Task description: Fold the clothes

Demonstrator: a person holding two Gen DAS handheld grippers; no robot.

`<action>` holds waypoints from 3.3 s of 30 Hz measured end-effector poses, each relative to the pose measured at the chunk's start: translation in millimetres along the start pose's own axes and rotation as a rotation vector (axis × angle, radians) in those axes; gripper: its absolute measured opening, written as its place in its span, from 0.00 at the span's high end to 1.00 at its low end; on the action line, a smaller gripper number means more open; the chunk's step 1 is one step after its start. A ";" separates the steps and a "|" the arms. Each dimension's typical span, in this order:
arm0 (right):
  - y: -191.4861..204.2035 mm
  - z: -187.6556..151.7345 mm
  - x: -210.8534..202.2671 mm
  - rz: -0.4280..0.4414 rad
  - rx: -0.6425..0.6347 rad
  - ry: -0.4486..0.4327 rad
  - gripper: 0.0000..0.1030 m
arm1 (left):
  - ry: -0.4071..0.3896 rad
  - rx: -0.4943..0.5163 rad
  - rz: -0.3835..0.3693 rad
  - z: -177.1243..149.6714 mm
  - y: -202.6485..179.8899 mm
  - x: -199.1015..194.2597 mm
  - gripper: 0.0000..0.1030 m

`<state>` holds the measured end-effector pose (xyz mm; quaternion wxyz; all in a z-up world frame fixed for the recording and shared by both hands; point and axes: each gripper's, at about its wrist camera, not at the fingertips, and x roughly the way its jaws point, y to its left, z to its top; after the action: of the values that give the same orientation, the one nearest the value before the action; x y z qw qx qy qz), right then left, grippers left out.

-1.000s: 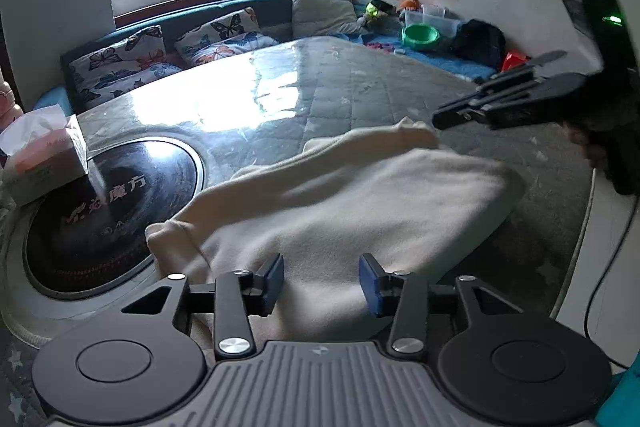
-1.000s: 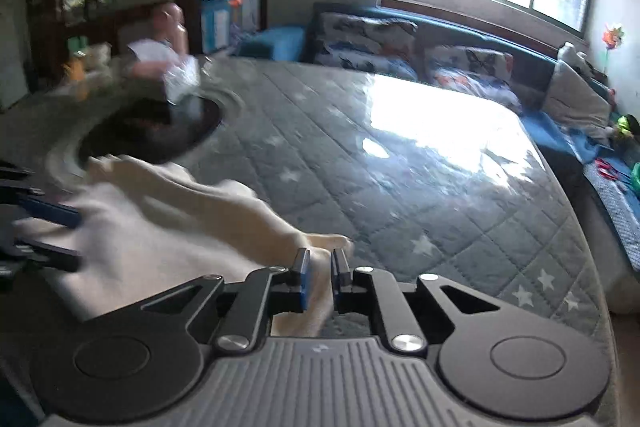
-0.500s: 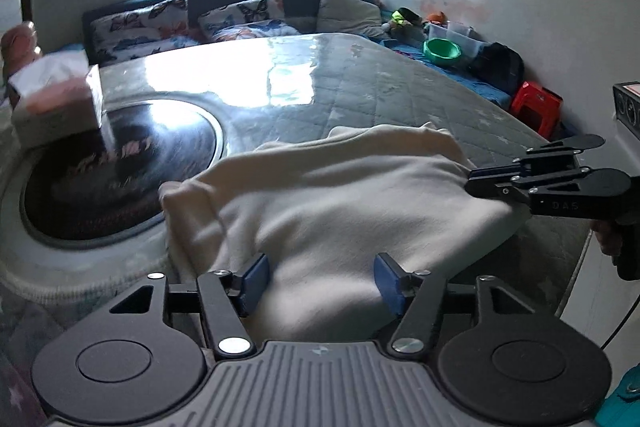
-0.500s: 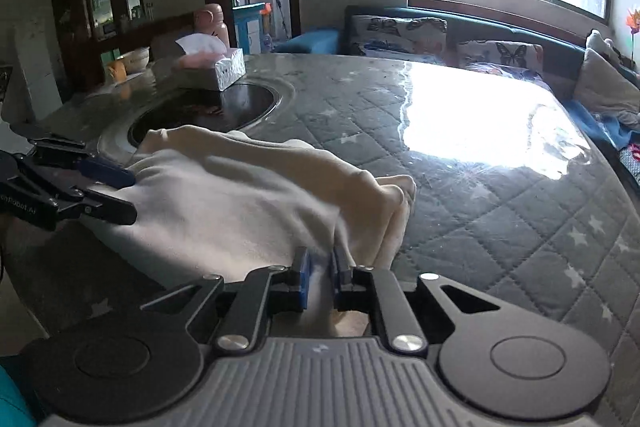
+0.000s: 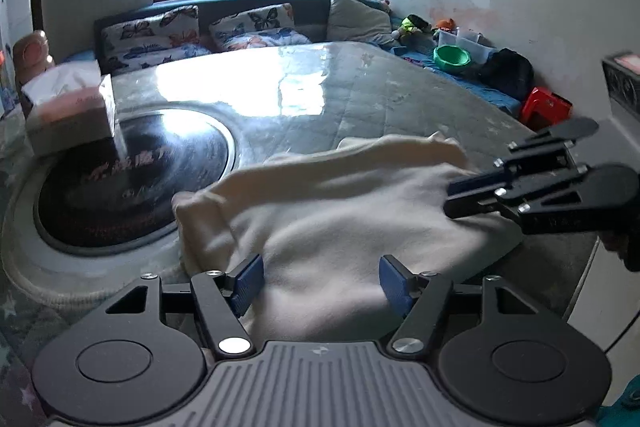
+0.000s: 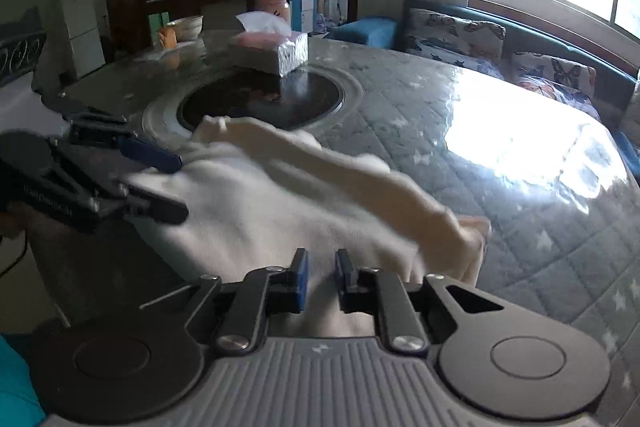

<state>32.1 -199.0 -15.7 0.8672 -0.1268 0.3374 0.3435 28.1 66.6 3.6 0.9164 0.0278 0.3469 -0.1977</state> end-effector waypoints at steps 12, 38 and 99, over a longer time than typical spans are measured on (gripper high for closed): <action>-20.0 57.0 69.4 0.012 0.137 0.074 0.71 | 0.007 -0.002 -0.053 -1.0 -14.0 6.5 0.20; 41.7 101.1 106.0 0.044 -0.015 0.091 0.75 | -0.010 -0.041 -0.055 -16.9 -11.4 -6.1 0.11; 110.1 45.0 37.5 0.205 -0.277 0.048 0.81 | -0.095 -0.202 0.175 -25.6 51.8 -67.0 0.03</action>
<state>-0.5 -78.9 -6.3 0.7936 -0.2181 0.3185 0.4704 -13.8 142.1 23.1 0.9436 -0.0438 0.3176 -0.0823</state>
